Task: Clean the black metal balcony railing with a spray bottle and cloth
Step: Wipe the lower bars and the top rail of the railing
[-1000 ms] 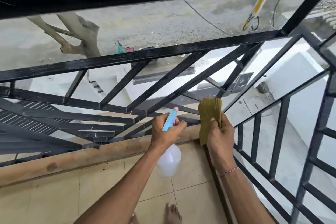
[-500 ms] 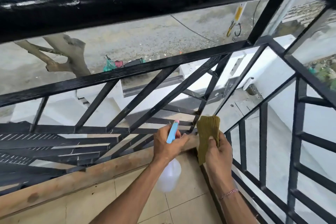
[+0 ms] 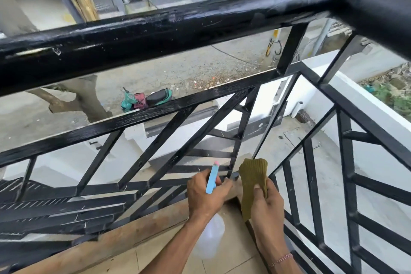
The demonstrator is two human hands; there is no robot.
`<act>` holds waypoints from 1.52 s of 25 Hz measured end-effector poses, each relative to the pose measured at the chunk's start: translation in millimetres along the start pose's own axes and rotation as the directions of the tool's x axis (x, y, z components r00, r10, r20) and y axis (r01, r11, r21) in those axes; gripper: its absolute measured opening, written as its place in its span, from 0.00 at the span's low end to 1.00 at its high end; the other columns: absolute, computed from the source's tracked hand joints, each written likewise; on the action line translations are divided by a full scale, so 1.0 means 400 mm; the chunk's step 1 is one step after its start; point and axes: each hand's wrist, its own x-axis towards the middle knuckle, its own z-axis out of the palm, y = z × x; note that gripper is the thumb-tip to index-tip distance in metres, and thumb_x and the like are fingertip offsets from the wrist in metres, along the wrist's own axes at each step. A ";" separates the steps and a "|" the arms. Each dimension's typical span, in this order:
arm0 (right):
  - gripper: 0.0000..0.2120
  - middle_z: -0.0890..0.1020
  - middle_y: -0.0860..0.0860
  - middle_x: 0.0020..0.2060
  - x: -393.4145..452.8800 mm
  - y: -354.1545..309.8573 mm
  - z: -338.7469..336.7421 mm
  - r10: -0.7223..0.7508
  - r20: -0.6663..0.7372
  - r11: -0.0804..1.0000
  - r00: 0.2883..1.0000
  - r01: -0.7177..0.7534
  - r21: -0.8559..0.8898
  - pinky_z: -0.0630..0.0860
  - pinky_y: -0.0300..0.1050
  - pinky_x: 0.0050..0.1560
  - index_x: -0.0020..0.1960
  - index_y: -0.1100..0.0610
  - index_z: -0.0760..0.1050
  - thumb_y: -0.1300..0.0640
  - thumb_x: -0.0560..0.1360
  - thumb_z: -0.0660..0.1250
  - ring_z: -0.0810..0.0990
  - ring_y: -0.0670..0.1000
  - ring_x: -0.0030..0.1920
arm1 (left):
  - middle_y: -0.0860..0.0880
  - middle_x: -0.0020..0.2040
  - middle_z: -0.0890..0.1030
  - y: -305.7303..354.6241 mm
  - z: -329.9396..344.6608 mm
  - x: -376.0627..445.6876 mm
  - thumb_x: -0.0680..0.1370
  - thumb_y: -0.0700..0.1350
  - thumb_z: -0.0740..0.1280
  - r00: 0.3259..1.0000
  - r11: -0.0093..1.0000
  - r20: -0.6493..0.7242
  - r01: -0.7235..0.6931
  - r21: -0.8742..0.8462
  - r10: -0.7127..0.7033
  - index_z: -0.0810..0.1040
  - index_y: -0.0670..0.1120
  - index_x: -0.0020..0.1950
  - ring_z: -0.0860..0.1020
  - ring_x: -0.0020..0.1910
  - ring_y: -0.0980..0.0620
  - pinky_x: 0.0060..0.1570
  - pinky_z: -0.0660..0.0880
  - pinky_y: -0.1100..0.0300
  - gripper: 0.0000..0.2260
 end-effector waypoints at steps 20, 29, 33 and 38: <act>0.15 0.85 0.42 0.46 0.003 -0.090 -0.050 0.012 0.016 0.998 1.000 -0.013 0.061 0.78 0.45 0.49 0.57 0.43 0.78 0.58 0.84 0.56 0.83 0.42 0.47 | 0.54 0.26 0.75 0.227 -0.005 0.002 0.67 0.55 0.75 0.992 0.992 -0.039 -0.122 -0.020 0.121 0.72 0.49 0.31 0.76 0.29 0.51 0.32 0.74 0.54 0.15; 0.15 0.84 0.47 0.44 0.014 -0.122 -0.070 0.008 0.038 0.997 0.999 -0.011 0.082 0.75 0.37 0.38 0.57 0.43 0.78 0.58 0.85 0.56 0.82 0.46 0.44 | 0.54 0.25 0.73 0.307 -0.013 0.018 0.74 0.49 0.75 0.978 0.978 -0.044 -0.207 -0.034 0.206 0.69 0.50 0.29 0.71 0.25 0.56 0.31 0.70 0.60 0.19; 0.15 0.85 0.46 0.44 0.014 -0.132 -0.068 -0.012 0.040 0.996 0.999 0.008 0.092 0.74 0.39 0.40 0.56 0.43 0.79 0.58 0.84 0.56 0.82 0.46 0.44 | 0.56 0.25 0.74 0.264 -0.022 0.016 0.74 0.50 0.77 0.982 0.979 -0.041 -0.187 -0.083 0.184 0.71 0.50 0.31 0.74 0.26 0.57 0.30 0.72 0.63 0.18; 0.18 0.83 0.51 0.43 -0.025 -0.159 -0.035 -0.114 0.067 0.987 0.991 0.106 0.118 0.76 0.34 0.38 0.49 0.37 0.79 0.57 0.84 0.58 0.80 0.45 0.40 | 0.57 0.29 0.78 0.171 -0.063 -0.003 0.72 0.50 0.77 0.993 0.979 -0.039 -0.118 -0.168 0.113 0.76 0.51 0.36 0.80 0.29 0.53 0.35 0.83 0.46 0.12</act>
